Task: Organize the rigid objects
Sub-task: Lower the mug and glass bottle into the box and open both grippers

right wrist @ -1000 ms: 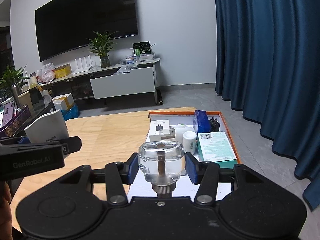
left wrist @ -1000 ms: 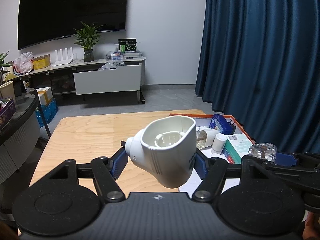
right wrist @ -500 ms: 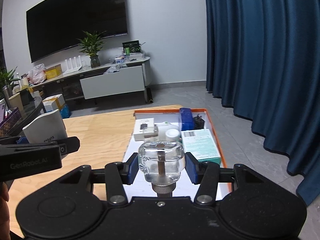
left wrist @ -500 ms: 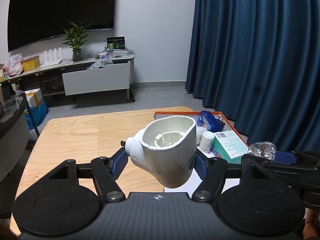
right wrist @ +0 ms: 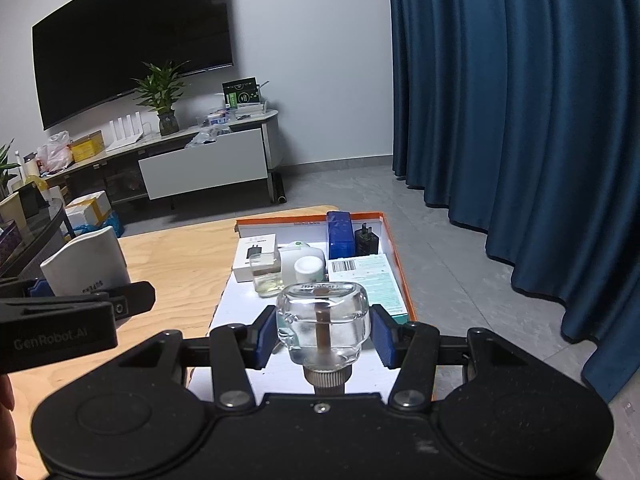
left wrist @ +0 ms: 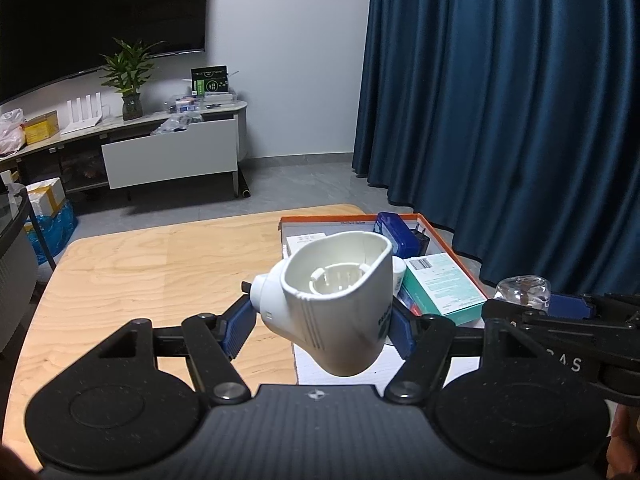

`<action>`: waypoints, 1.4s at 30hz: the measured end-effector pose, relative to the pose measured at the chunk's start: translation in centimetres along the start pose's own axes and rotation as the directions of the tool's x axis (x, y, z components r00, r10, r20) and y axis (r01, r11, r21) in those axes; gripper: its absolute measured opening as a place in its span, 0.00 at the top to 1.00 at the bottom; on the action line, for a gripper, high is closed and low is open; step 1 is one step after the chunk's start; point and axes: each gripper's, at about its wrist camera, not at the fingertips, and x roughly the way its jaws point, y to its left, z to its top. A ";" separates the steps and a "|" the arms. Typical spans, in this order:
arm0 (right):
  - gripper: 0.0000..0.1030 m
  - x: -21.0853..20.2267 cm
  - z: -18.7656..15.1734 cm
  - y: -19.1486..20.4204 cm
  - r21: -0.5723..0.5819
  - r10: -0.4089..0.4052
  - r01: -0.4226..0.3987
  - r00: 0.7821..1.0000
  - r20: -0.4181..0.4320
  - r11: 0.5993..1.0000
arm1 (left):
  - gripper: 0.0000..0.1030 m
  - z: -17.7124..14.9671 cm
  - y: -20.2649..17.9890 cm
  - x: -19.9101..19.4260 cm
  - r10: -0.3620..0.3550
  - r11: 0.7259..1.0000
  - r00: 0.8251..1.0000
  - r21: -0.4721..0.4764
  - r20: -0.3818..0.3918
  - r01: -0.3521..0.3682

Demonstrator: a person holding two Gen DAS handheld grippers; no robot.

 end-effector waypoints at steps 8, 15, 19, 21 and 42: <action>0.42 1.2 0.1 -0.6 0.003 -0.004 0.004 1.000 -0.015 1.000 | 0.32 -0.1 -0.3 0.8 -0.016 1.000 1.000 0.007 -0.017 0.016; 0.42 2.1 0.7 -1.1 0.001 0.002 -0.002 1.000 -0.020 1.000 | 0.32 -0.2 -0.6 1.6 -0.022 1.000 0.999 0.012 -0.037 0.023; 0.42 2.6 1.1 -1.4 -0.004 0.002 -0.002 1.000 -0.020 1.000 | 0.32 -0.2 -0.9 1.8 -0.025 0.999 0.999 0.019 -0.042 0.026; 0.42 2.8 1.3 -1.4 -0.007 0.004 -0.004 1.000 -0.020 1.000 | 0.32 -0.1 -0.9 2.0 -0.026 0.999 0.999 0.022 -0.045 0.027; 0.42 5.6 3.3 -1.5 -0.041 0.032 -0.034 0.999 -0.040 0.999 | 0.32 -0.4 -2.0 3.4 -0.050 0.998 0.996 0.042 -0.073 0.053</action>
